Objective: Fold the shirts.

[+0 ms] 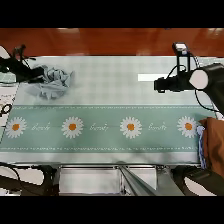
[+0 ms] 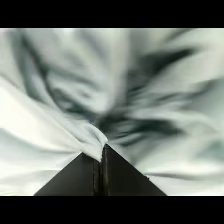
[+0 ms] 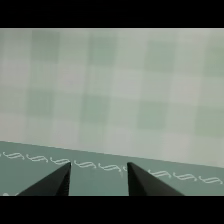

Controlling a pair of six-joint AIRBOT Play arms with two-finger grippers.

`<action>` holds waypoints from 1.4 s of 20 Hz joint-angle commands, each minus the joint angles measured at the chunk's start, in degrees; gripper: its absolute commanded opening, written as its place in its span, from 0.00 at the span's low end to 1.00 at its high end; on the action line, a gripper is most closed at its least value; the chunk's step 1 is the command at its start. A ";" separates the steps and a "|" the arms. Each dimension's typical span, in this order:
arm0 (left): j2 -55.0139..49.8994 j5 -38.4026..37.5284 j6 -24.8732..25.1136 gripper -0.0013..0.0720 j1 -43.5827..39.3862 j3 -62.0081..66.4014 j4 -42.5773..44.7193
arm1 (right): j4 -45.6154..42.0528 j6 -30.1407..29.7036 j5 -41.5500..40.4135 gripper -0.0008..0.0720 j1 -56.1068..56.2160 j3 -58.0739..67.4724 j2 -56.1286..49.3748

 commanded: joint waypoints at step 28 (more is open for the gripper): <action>30.12 14.23 0.00 0.04 -44.52 0.11 -15.26 | 0.85 -0.13 8.17 0.57 0.02 -0.02 28.74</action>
